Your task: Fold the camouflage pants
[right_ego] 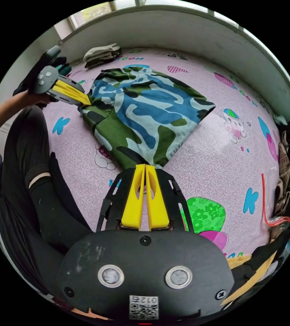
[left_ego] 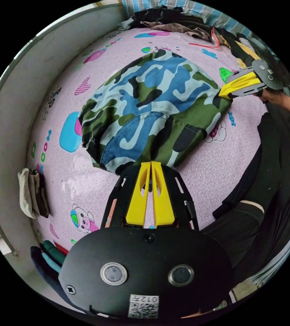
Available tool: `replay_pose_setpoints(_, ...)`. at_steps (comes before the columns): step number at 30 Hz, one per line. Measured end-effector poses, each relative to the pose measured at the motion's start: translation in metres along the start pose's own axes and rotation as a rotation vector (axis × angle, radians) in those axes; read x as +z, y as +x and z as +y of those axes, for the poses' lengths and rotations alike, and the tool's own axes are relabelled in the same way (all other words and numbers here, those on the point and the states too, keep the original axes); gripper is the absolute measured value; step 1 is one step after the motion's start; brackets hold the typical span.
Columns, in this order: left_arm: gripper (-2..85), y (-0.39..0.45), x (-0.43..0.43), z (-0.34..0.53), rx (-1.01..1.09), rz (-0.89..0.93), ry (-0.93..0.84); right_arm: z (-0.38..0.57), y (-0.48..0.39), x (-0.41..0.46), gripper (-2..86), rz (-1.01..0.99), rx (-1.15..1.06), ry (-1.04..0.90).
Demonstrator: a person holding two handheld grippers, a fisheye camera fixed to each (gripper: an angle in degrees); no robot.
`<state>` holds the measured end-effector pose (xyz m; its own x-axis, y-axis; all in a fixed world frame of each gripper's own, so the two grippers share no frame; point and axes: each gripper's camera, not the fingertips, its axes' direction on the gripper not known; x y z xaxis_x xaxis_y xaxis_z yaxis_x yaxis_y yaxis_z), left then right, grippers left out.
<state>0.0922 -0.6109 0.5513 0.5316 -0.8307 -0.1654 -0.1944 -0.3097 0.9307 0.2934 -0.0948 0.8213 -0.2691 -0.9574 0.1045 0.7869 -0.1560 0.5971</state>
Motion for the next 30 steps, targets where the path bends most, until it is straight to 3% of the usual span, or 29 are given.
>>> replay_pose_setpoints(4, -0.1, 0.002, 0.004, -0.008, 0.043, -0.040, -0.026, -0.011, -0.019, 0.006, -0.9, 0.069, -0.066, -0.015)
replay_pose_setpoints(10, -0.1, -0.003, -0.026, -0.007, 0.048, -0.050, -0.020, -0.016, -0.003, -0.016, -0.9, -0.086, 0.098, 0.039)
replay_pose_setpoints(13, -0.1, 0.001, -0.042, 0.001, 0.089, -0.043, 0.034, -0.018, -0.025, -0.032, -0.9, -0.030, -0.003, 0.090)
replay_pose_setpoints(16, 0.0, 0.003, -0.020, -0.002, 0.142, -0.078, -0.072, -0.034, -0.040, -0.015, -0.8, -0.002, -0.069, 0.005)
replay_pose_setpoints(19, 0.2, -0.011, 0.000, 0.003, 0.080, -0.065, -0.084, -0.046, -0.044, 0.015, -0.8, 0.030, -0.069, -0.105)
replay_pose_setpoints(25, 0.8, -0.041, 0.017, 0.017, 0.039, -0.059, -0.112, -0.062, -0.044, 0.027, -0.8, 0.025, -0.038, -0.130)
replay_pose_setpoints(30, 4.5, -0.103, -0.009, 0.056, -0.126, 0.127, -0.026, -0.070, -0.033, 0.031, -0.9, -0.046, 0.008, -0.136)
